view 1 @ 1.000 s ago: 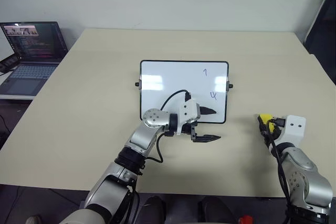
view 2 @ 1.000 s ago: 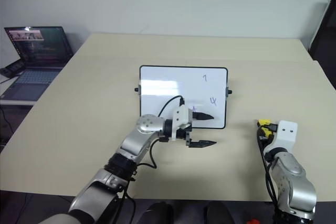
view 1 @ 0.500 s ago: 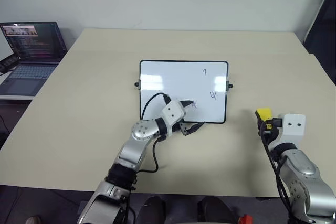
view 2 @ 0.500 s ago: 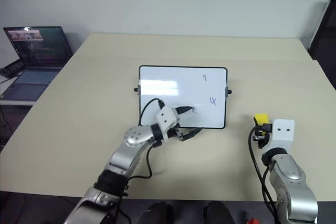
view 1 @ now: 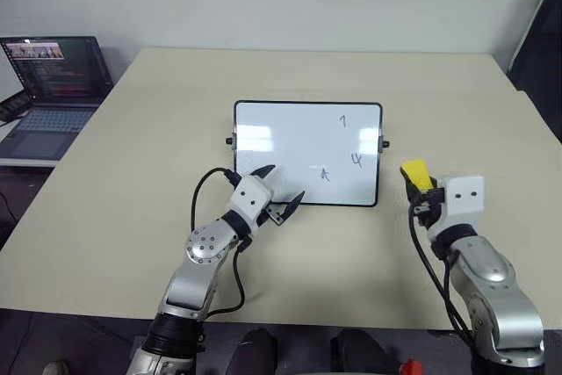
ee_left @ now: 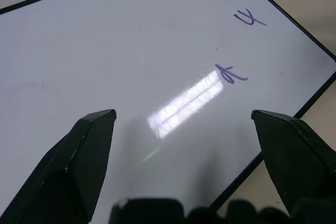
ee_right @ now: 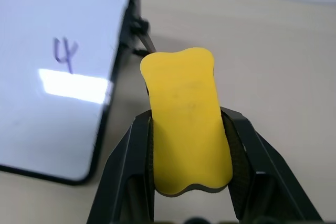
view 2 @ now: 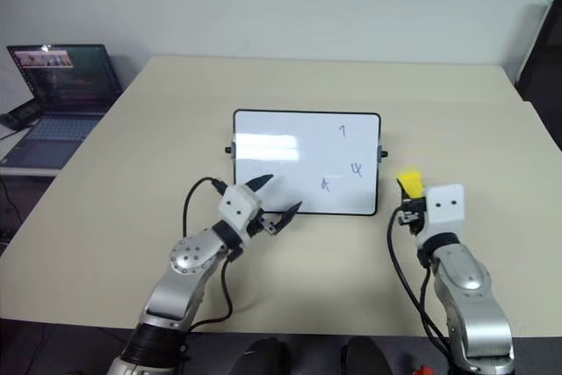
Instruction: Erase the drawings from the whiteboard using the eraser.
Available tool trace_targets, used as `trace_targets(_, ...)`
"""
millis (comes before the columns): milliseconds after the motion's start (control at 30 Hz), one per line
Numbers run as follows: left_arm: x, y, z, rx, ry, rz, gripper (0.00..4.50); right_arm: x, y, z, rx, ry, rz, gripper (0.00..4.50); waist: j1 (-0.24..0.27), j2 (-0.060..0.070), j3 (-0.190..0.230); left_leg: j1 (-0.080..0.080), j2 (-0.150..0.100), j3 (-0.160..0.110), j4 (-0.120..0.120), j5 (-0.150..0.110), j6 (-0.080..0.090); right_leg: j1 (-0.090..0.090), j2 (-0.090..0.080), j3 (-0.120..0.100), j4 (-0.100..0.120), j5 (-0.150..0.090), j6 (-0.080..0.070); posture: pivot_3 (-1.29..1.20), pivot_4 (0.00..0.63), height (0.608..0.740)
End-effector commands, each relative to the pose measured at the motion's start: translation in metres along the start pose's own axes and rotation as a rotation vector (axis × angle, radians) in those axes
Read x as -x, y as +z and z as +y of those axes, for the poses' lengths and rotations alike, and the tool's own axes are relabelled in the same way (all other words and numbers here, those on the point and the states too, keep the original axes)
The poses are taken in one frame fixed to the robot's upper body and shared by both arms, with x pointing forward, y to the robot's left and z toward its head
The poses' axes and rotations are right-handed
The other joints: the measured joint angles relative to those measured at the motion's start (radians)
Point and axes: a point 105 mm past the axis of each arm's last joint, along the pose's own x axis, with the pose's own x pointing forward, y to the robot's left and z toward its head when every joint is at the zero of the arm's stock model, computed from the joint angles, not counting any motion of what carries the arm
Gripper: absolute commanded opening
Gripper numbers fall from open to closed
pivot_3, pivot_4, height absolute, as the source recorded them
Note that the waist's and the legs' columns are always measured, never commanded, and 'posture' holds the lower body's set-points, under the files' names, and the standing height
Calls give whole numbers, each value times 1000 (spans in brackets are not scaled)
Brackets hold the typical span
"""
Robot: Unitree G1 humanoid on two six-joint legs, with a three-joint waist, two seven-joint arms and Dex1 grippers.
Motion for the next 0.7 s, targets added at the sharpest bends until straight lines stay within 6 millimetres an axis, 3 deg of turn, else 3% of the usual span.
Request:
trace_targets(33, -2, 15, -2, 10, -3, -74, 4500, -6, 14, 7, 30, 26, -71, 1372, 0, 0, 0, 0, 0, 0, 0, 0, 0, 0, 0, 0, 0, 0, 0, 0, 150, 740)
trace_targets(467, -11, 18, -2, 11, -30, -116, 4500, -42, 32, 41, 50, 146, -163, 1372, -1, 0, 0, 0, 0, 0, 0, 0, 0, 0, 0, 0, 0, 0, 0, 0, 150, 740)
trace_targets(700, -12, 18, -2, 5, -38, -118, 4500, -46, 32, 64, 64, 250, -182, 1372, -1, 0, 0, -1, 0, 1, 0, 0, 0, -1, 0, 0, 0, 0, 0, 0, 150, 740)
